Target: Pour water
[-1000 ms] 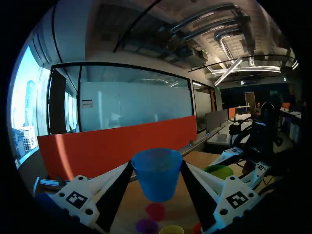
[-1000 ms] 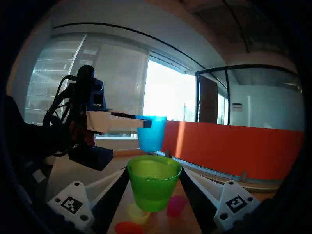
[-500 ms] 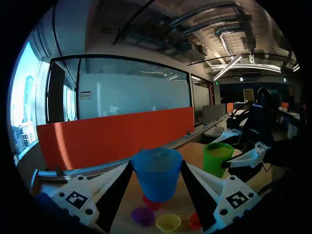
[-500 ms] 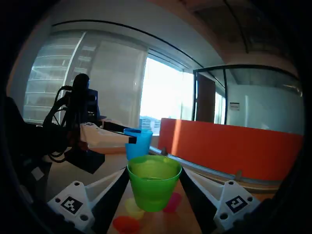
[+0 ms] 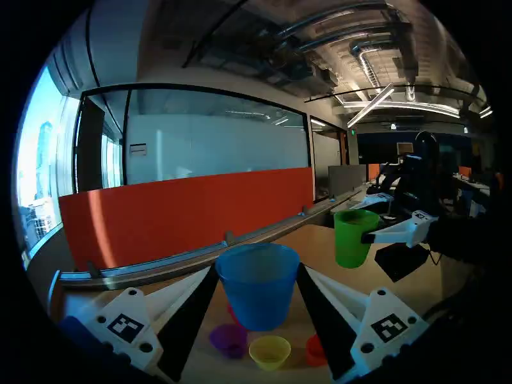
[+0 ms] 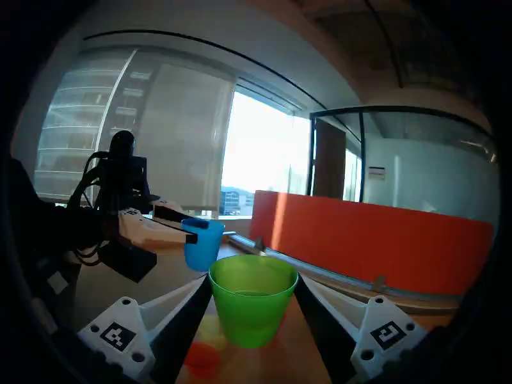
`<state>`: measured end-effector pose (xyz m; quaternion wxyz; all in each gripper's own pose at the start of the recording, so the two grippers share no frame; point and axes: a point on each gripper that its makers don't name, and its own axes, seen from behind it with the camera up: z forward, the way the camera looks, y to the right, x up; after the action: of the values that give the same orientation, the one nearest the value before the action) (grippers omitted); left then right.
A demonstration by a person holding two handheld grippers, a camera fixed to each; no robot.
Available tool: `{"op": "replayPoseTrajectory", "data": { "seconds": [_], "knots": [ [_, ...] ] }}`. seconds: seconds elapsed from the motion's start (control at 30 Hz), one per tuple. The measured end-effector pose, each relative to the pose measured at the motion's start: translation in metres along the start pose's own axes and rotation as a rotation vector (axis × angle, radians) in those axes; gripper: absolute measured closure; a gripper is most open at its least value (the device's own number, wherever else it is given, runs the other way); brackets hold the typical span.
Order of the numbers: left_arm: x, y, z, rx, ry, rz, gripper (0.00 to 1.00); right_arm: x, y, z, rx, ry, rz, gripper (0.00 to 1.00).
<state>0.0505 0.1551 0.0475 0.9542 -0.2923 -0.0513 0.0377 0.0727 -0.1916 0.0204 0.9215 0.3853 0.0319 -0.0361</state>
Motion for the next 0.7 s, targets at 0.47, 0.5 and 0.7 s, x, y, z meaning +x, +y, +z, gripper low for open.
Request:
{"op": "replayPoseTrajectory", "data": {
  "seconds": [0.47, 0.5, 0.7],
  "knots": [
    [-0.033, 0.012, -0.010, -0.020, -0.078, 0.035, 0.12, -0.014, 0.005, -0.009, -0.014, -0.041, 0.007, 0.08],
    [-0.037, 0.013, -0.010, -0.023, -0.086, 0.039, 0.12, -0.017, 0.005, -0.010, -0.013, -0.048, 0.006, 0.08],
    [-0.055, 0.021, -0.012, -0.044, -0.129, 0.055, 0.12, -0.033, 0.005, -0.014, -0.006, -0.093, -0.001, 0.08]
  ]
}}
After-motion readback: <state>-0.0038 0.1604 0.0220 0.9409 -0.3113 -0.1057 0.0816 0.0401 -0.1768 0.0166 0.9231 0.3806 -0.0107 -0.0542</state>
